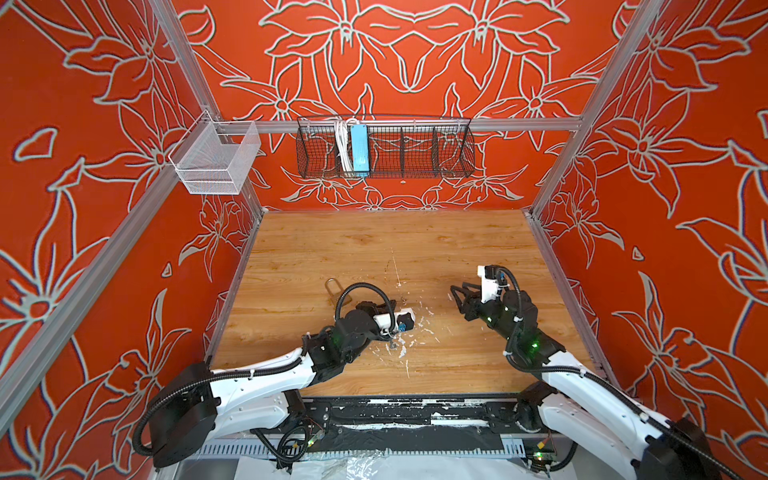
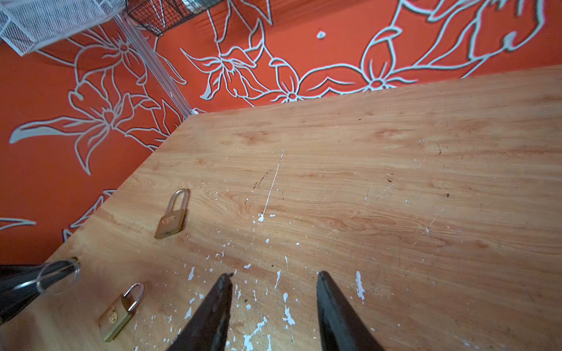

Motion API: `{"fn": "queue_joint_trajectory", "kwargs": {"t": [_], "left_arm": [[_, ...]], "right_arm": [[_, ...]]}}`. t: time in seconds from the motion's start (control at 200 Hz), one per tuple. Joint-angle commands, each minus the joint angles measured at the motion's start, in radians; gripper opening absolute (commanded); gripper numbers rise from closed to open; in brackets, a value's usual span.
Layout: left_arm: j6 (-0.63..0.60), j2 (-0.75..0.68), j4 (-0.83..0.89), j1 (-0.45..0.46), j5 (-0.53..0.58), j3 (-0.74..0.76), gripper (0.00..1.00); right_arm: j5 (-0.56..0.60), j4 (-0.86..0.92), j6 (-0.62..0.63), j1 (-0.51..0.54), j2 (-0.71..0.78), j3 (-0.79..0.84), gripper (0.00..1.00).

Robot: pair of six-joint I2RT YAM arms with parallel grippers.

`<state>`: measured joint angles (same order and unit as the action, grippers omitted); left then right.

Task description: Unlock with the key

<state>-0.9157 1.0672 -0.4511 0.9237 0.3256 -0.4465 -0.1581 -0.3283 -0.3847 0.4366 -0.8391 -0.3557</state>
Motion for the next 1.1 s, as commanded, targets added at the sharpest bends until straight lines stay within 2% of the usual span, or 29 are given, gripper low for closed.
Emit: {"fn": "queue_joint_trajectory", "kwargs": {"t": [0.0,0.24,0.35,0.415,0.601,0.781,1.096], "left_arm": [[-0.292,0.008,-0.063,0.017,0.015,-0.001,0.00],[-0.780,-0.007,-0.171,0.056,-0.031,0.005,0.00],[-1.008,0.014,-0.174,0.075,0.018,-0.030,0.00],[-1.090,0.021,-0.141,0.090,0.049,-0.065,0.00],[-1.172,-0.030,-0.110,0.119,0.020,-0.098,0.00],[-1.218,-0.052,-0.102,0.161,0.050,-0.080,0.00],[-1.243,-0.045,-0.123,0.162,0.078,-0.087,0.00]], "right_arm": [[-0.064,-0.119,-0.080,-0.023,0.005,0.029,0.48],[-0.289,-0.305,-0.152,-0.047,-0.022,0.046,0.49],[-0.416,-0.421,-0.200,-0.047,-0.066,0.042,0.51],[-0.471,-0.483,-0.236,-0.047,-0.098,0.038,0.53],[-0.615,-0.627,-0.348,-0.045,-0.225,0.000,0.57],[-0.716,-0.819,-0.473,-0.042,-0.332,-0.019,0.61],[-0.795,-0.846,-0.523,-0.010,-0.376,-0.062,0.76]]}}
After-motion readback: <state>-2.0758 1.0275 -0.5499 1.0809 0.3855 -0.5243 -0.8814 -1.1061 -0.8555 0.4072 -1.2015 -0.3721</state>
